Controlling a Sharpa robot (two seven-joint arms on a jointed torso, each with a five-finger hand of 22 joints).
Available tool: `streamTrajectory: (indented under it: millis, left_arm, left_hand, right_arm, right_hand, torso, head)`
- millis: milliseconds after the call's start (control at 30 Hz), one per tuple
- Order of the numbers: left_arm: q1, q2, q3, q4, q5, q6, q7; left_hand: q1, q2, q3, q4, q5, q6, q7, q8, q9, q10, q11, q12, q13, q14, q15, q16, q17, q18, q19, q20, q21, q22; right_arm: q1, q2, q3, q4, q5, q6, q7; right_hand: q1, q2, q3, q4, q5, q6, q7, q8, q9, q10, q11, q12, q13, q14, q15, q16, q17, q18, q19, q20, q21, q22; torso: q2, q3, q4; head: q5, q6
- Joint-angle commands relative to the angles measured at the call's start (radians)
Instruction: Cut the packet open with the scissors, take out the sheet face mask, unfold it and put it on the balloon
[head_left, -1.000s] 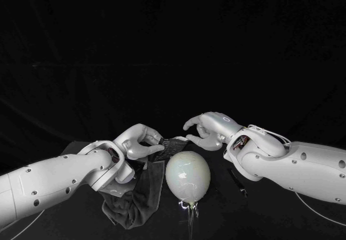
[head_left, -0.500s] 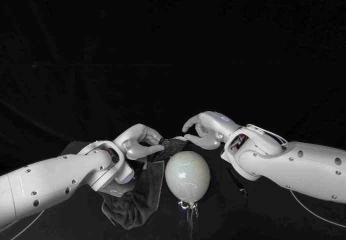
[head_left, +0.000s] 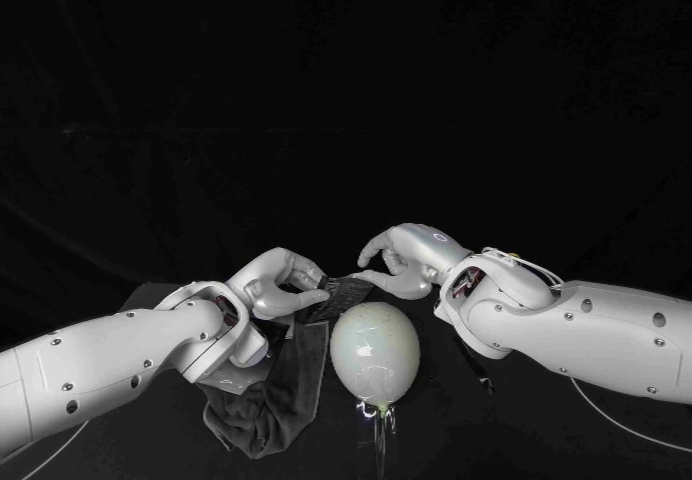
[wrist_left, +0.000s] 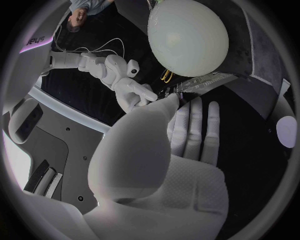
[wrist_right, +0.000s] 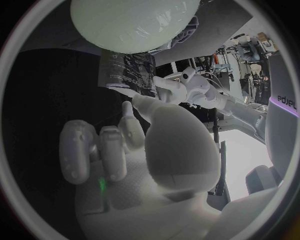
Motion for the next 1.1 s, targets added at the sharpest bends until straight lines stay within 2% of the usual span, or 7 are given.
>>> streamTrajectory:
  millis: [33,467,833,1100]
  left_arm:
    - [0.002,0.002,0.001,0.004,0.006,-0.003,0.008]
    - [0.002,0.001,0.001,0.005,0.006,-0.003,0.008]
    - [0.002,0.001,0.001,0.005,0.007,-0.003,0.008]
    - [0.002,0.001,0.001,0.009,0.008,-0.006,0.011]
  left_hand:
    - [0.001,0.008,0.005,-0.002,0.003,0.004,0.002,0.005,0.048,0.007,0.001,0.005,0.001,0.001,0.002,0.003,-0.001,0.015,-0.005,-0.001,0.006,0.001]
    - [-0.002,0.007,0.010,-0.006,0.003,0.003,0.002,0.007,0.051,0.007,0.001,0.004,0.002,0.001,0.002,0.003,-0.002,0.015,-0.007,0.000,0.009,0.003]
    - [-0.002,0.007,0.010,-0.006,0.003,0.003,0.002,0.007,0.051,0.007,0.001,0.004,0.002,0.001,0.002,0.003,-0.002,0.015,-0.007,0.000,0.009,0.003]
    - [-0.002,0.007,0.010,-0.006,0.003,0.003,0.002,0.007,0.051,0.007,0.001,0.004,0.002,0.001,0.002,0.003,-0.002,0.015,-0.007,0.000,0.009,0.003]
  right_arm:
    - [0.000,0.005,0.001,-0.006,-0.045,0.021,-0.022]
    - [-0.001,0.012,0.000,-0.008,-0.076,0.060,-0.030]
    - [-0.002,0.012,0.000,-0.011,-0.092,0.069,-0.040]
    - [-0.004,0.019,-0.001,-0.018,-0.109,0.094,-0.050]
  right_hand:
    - [0.013,-0.003,-0.007,-0.002,0.002,0.010,0.000,0.006,0.002,0.006,-0.002,0.004,0.056,0.103,-0.009,0.003,0.259,-0.011,0.036,-0.011,0.005,0.220]
    - [0.022,-0.017,-0.020,-0.014,0.000,0.016,-0.003,0.011,0.001,0.009,-0.006,0.010,0.059,0.103,-0.012,0.003,0.259,-0.012,0.037,-0.016,0.008,0.220]
    - [0.025,-0.023,-0.027,-0.018,0.000,0.018,-0.004,0.014,0.001,0.010,-0.007,0.011,0.060,0.104,-0.013,0.004,0.261,-0.012,0.038,-0.017,0.010,0.221]
    - [0.027,-0.031,-0.035,-0.021,0.000,0.018,-0.005,0.015,0.001,0.011,-0.007,0.014,0.061,0.103,-0.014,0.003,0.260,-0.012,0.038,-0.018,0.009,0.221]
  torso:
    - [0.000,0.0003,-0.0001]
    - [0.000,0.0009,-0.0016]
    - [0.000,0.0006,-0.0013]
    - [0.000,0.0004,-0.0002]
  head:
    - [0.000,0.001]
    - [0.001,0.001]
    - [-0.003,0.001]
    - [-0.004,0.001]
